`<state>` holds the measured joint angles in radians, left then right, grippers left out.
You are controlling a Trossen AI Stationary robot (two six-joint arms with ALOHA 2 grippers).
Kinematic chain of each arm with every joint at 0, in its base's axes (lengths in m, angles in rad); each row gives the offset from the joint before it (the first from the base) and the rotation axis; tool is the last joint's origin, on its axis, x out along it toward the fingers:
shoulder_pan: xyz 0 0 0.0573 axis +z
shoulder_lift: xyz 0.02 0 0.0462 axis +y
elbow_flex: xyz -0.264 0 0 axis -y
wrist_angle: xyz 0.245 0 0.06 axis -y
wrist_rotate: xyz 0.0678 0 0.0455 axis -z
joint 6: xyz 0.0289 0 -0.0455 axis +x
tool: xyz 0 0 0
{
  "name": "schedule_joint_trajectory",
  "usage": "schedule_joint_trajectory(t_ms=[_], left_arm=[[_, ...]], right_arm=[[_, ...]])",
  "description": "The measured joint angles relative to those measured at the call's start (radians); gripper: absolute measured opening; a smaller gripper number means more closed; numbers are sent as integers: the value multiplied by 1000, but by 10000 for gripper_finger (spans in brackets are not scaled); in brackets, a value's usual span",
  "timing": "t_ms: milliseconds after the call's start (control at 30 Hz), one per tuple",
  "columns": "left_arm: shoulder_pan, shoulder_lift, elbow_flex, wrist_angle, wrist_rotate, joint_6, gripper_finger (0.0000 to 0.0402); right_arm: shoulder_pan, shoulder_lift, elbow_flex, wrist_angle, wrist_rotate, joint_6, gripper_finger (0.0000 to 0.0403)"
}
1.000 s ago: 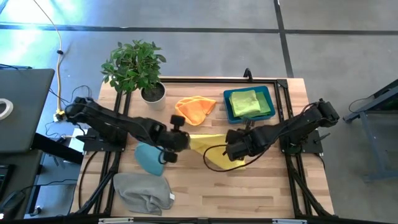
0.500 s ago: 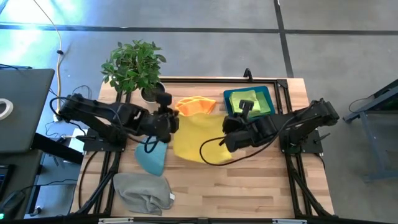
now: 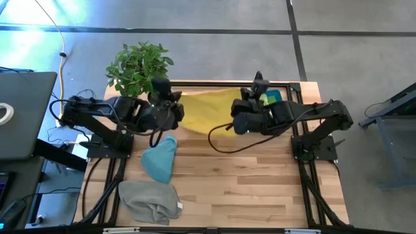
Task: Fold microfiber towels
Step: Fold the yellow microfiber cloth
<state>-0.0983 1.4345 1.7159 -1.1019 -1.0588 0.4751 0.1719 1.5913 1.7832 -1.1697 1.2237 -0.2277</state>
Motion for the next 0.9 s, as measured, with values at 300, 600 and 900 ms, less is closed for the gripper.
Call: schedule_joint_trajectory(t_ms=[300,600,900], left_arm=[[-41,0,15,-1,-7,-9,1],[-28,0,15,59,-93,72,1],[123,-3,15,63,-107,127,1]], right_arm=[[29,0,13,180,117,-241,0],[19,0,13,210,107,-313,0],[-139,0,13,323,99,-407,0]])
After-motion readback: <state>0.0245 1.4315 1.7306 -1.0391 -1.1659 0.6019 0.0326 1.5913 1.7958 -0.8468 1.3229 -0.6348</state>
